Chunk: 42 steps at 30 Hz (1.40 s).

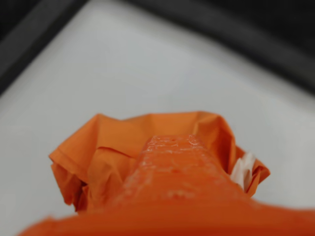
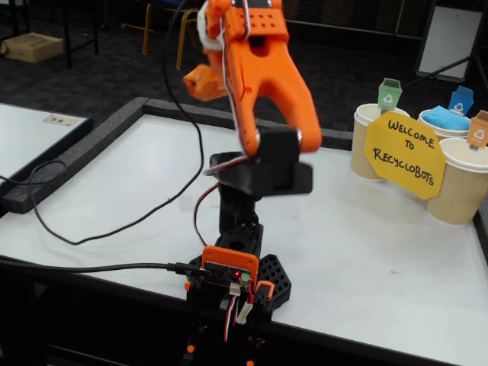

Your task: Sort rubbish by color.

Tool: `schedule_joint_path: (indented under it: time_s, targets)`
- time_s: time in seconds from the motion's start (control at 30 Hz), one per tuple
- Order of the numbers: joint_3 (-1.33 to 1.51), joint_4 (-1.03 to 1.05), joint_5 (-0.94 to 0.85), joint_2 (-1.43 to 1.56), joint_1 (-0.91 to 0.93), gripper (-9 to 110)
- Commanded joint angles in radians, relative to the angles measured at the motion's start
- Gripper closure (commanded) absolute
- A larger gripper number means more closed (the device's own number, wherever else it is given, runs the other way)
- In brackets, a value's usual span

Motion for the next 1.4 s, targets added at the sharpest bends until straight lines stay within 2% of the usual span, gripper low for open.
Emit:
schedule_joint_path:
  time_s: [0.0, 0.97, 1.2, 1.37]
  targets:
    - [-0.017, 0.008, -0.008, 0.106, 0.126, 101]
    - [-0.124, 0.15, -0.008, 0.212, 0.934, 101]
    - [-0.201, 0.176, -0.008, 0.244, 1.051, 101]
    - [-0.272, 0.209, -0.008, 0.27, 1.058, 101]
